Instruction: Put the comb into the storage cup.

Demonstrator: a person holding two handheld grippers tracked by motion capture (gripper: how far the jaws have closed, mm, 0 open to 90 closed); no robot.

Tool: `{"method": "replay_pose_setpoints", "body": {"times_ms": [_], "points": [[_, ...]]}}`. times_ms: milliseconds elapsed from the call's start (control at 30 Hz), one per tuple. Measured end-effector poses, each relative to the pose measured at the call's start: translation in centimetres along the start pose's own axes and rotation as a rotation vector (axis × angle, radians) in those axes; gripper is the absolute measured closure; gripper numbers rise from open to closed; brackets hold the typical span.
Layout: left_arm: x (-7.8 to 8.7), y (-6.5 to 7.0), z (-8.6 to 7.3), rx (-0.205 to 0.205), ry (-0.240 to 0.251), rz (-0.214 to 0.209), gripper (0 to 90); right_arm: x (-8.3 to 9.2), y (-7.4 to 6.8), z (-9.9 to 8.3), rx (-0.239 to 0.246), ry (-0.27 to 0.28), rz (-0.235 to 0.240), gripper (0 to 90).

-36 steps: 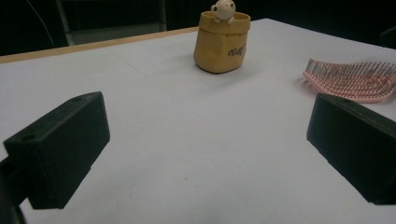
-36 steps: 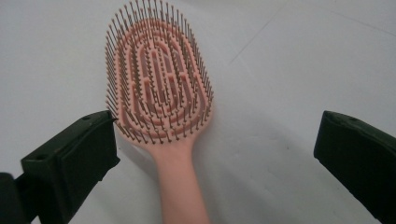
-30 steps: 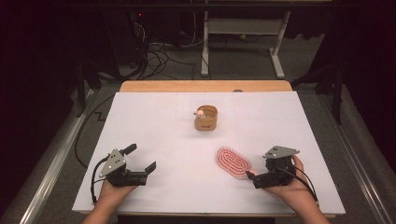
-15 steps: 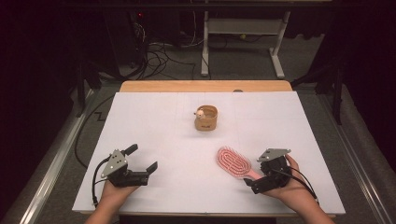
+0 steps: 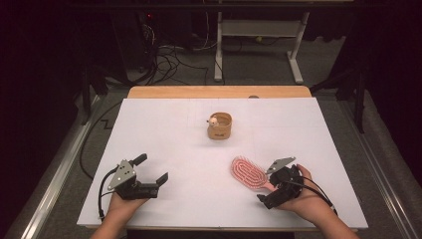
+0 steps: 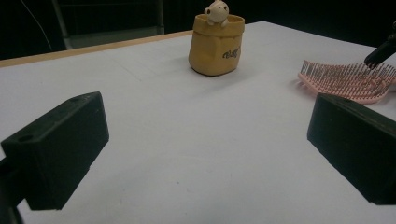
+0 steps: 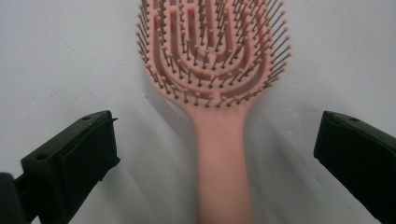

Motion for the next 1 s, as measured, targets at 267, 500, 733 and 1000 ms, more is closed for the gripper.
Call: {"method": "replay_pose_setpoints", "body": {"times_ms": [267, 500, 733, 1000], "points": [[0.0, 0.1, 0.0, -0.005, 0.002, 0.0, 0.0, -0.6, -0.4, 0.4, 0.042, -0.062, 0.019, 0.1], [0.0, 0.1, 0.0, -0.005, 0.008, 0.003, 0.0, -1.0, 0.3, 1.1, 0.042, -0.1, 0.042, 0.1], [0.0, 0.0, 0.0, -0.001, 0.007, 0.002, 0.0, -1.1, 0.8, 1.6, 0.022, -0.128, 0.059, 0.1], [0.0, 0.2, 0.0, -0.009, 0.01, 0.001, 0.0, -1.2, 0.9, 2.5, 0.052, -0.145, 0.064, 0.1]]}}
Point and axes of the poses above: each handheld gripper's, and its own axes: x roughly backward along the jaws, z roughly out of its top, y roughly to its right, the point moved 10 cm from there along -x, roughly forward along the jaws, and after that the axes turned 8 degrees about x, right-handed, at the moved point
